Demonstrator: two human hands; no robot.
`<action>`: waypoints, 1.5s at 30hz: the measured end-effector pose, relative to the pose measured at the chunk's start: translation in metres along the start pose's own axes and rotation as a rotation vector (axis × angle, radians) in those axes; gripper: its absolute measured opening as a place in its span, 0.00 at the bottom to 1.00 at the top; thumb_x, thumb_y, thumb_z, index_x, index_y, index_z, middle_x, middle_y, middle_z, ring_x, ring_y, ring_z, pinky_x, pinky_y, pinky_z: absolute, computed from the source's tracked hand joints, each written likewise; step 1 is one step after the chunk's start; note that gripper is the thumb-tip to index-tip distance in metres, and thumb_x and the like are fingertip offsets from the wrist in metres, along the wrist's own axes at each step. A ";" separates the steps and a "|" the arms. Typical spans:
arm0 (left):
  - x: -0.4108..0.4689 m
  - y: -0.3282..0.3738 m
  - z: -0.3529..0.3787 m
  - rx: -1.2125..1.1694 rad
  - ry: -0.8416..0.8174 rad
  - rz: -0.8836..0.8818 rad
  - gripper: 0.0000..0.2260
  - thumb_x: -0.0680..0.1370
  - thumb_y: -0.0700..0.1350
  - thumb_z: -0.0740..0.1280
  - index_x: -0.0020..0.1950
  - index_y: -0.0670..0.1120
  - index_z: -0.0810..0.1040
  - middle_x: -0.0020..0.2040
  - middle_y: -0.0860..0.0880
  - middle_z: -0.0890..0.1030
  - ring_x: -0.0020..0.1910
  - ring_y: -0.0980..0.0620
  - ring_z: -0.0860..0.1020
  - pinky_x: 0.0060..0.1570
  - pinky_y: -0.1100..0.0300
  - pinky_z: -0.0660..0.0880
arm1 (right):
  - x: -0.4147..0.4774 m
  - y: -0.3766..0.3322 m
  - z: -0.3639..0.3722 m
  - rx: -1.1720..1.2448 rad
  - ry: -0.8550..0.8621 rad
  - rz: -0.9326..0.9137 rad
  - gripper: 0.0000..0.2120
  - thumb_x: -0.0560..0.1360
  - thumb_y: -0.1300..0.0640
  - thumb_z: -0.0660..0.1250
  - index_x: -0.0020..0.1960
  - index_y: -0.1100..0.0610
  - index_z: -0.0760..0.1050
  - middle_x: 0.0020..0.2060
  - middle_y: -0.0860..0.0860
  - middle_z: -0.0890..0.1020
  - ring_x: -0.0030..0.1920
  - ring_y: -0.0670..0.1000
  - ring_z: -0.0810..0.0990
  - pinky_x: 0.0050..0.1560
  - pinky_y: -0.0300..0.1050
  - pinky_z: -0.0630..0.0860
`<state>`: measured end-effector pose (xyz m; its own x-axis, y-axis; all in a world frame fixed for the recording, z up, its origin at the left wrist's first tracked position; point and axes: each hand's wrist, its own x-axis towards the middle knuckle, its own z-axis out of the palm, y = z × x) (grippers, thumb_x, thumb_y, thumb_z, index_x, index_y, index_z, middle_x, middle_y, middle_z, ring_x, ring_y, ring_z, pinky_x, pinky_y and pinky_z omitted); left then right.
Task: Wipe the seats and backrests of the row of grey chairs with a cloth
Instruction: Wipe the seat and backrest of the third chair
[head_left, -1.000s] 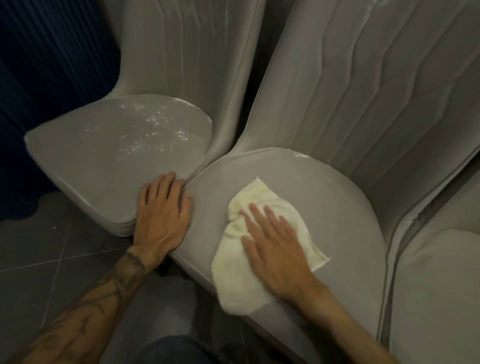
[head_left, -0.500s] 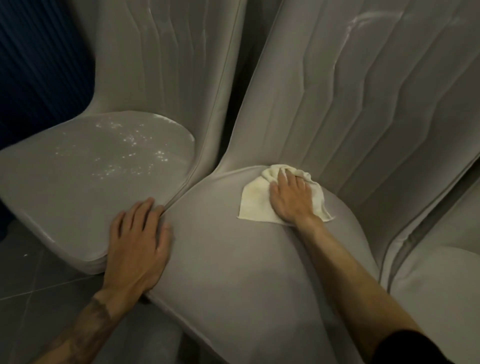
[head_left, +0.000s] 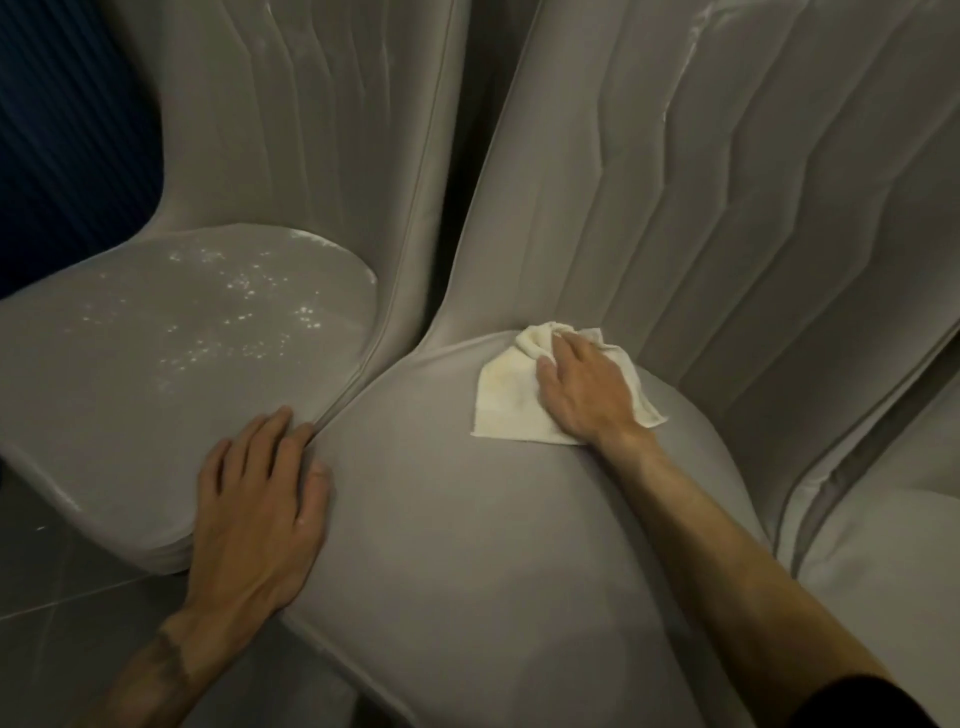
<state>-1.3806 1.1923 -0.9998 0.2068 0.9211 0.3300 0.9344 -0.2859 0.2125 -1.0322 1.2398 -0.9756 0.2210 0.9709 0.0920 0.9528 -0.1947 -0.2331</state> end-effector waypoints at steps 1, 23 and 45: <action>0.000 0.000 0.001 -0.004 -0.002 0.002 0.24 0.83 0.52 0.53 0.70 0.41 0.77 0.74 0.39 0.75 0.73 0.37 0.73 0.75 0.38 0.63 | -0.005 0.010 -0.004 0.011 0.008 0.016 0.19 0.85 0.52 0.55 0.69 0.63 0.72 0.71 0.60 0.74 0.72 0.63 0.71 0.71 0.57 0.67; -0.003 0.001 -0.004 -0.002 -0.053 -0.014 0.25 0.84 0.53 0.52 0.72 0.42 0.76 0.75 0.40 0.74 0.75 0.38 0.71 0.76 0.38 0.63 | 0.002 -0.028 0.002 -0.027 -0.083 -0.151 0.19 0.86 0.54 0.54 0.71 0.65 0.69 0.69 0.62 0.74 0.69 0.63 0.73 0.70 0.56 0.65; -0.007 -0.039 -0.034 -0.162 -0.057 -0.071 0.27 0.84 0.52 0.48 0.66 0.38 0.79 0.70 0.38 0.78 0.69 0.38 0.76 0.72 0.45 0.67 | -0.085 -0.171 0.034 0.062 -0.204 -0.514 0.25 0.87 0.51 0.51 0.82 0.58 0.59 0.82 0.56 0.60 0.82 0.58 0.57 0.81 0.54 0.51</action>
<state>-1.4283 1.1877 -0.9790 0.1626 0.9526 0.2571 0.8891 -0.2545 0.3804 -1.2211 1.1955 -0.9765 -0.3193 0.9474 0.0211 0.9120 0.3133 -0.2648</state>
